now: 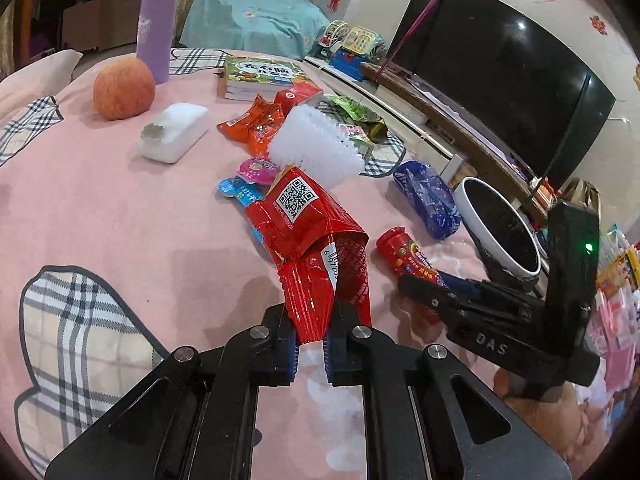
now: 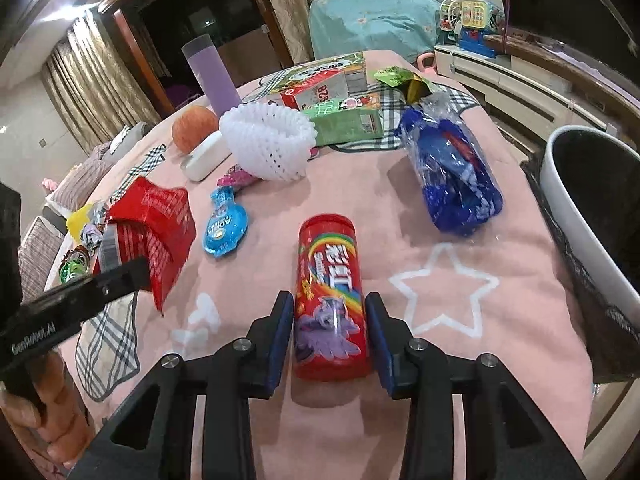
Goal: Collect trash
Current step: 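Carry the red chip bag with the left tool while the right tool carries the Skittles tube over the bin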
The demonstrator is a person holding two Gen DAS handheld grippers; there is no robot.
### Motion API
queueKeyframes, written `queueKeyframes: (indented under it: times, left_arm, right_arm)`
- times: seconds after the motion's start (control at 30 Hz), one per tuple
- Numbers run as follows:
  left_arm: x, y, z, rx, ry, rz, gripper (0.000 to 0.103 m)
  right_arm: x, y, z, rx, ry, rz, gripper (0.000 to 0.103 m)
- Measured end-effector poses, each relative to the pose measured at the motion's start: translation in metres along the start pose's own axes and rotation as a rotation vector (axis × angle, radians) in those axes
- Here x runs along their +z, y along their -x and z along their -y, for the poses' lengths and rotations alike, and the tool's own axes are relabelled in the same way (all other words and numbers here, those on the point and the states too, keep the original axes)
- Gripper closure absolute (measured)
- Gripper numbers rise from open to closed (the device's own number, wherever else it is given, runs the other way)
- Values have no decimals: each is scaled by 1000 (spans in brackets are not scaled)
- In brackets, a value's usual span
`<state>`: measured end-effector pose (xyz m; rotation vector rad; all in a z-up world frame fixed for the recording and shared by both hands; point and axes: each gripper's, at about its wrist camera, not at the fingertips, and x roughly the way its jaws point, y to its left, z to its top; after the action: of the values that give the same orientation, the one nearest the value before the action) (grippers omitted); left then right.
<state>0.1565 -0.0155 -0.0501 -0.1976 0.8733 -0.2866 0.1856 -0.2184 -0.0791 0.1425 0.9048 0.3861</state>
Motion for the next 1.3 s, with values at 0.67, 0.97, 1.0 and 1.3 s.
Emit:
queueKeyframes:
  times: [0.67, 0.97, 1.0, 1.3]
  left_arm:
    - [1, -24, 89, -113, -144, -60, 95]
    - [9, -37, 144, -168, -236, -82, 95]
    - [10, -40, 150, -172, -246, -85, 95]
    - [16, -56, 186, -194, -290, -100, 95]
  right_arm:
    - [-15, 74, 58, -82, -115, 144, 68]
    - [-19, 107, 96, -129, -168, 201, 68]
    - [-20, 109, 100, -132, -174, 205, 68]
    - [-23, 124, 133, -166, -215, 223, 68]
